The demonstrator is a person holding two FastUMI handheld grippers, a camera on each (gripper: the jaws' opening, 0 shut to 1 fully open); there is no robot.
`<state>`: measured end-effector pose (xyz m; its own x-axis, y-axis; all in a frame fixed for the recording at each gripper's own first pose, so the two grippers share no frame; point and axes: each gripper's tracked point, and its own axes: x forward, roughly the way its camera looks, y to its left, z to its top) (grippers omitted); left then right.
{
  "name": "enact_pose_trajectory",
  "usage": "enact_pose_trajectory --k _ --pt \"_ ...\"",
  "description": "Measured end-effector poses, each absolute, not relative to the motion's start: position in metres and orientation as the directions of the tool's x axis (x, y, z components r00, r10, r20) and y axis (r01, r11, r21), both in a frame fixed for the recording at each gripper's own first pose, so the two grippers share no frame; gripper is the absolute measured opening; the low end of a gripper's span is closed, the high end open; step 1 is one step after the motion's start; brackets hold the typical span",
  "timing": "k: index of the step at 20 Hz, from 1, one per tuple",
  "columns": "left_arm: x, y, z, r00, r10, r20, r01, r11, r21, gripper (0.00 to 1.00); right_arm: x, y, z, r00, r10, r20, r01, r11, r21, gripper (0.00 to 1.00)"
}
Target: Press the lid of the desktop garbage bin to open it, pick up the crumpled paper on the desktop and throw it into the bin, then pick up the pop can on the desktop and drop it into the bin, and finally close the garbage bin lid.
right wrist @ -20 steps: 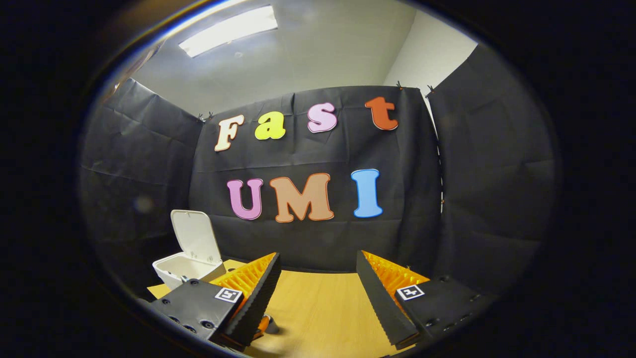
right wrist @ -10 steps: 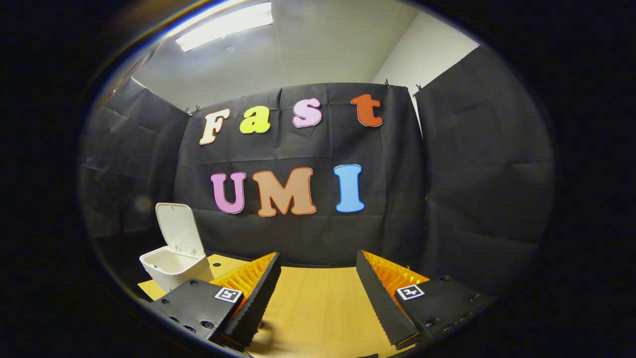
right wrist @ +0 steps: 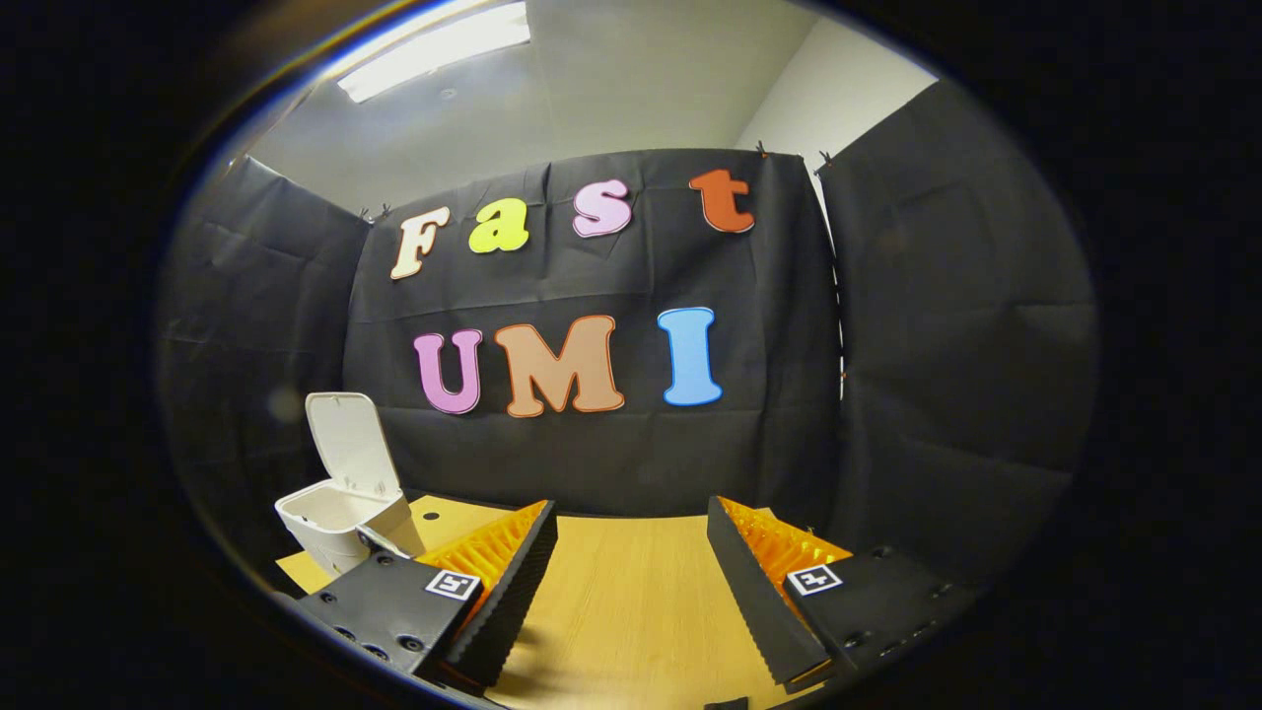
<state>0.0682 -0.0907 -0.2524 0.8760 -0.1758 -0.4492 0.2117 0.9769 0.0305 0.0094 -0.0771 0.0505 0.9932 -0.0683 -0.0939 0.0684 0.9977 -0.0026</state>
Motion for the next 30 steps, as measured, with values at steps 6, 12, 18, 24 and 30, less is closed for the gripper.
enact_pose_trajectory --k 6,12,18,24,30 --pt "0.101 -0.124 -0.143 0.931 -0.257 -0.26 0.265 0.964 -0.002 0.77 0.023 -0.08 0.029 0.99 -0.009 -0.141 0.012 1.0 0.024 0.96" --pt "0.133 -0.103 -0.038 0.97 -0.225 -0.093 0.226 0.974 -0.002 0.76 0.041 -0.072 0.015 0.986 0.047 -0.16 -0.047 0.999 0.002 0.96" --pt "0.139 0.003 -0.002 0.998 -0.025 -0.059 0.026 0.999 0.025 0.77 0.054 -0.032 -0.003 0.972 0.144 -0.184 -0.149 0.989 -0.013 0.97" --pt "0.128 0.098 -0.012 0.986 0.141 -0.085 -0.134 0.988 0.08 0.77 0.063 -0.008 -0.015 0.964 0.193 -0.185 -0.197 0.98 -0.006 0.96" --pt "0.114 0.135 -0.018 0.973 0.21 -0.093 -0.2 0.973 0.111 0.79 0.074 0.011 -0.024 0.955 0.232 -0.186 -0.236 0.972 0.001 0.97"
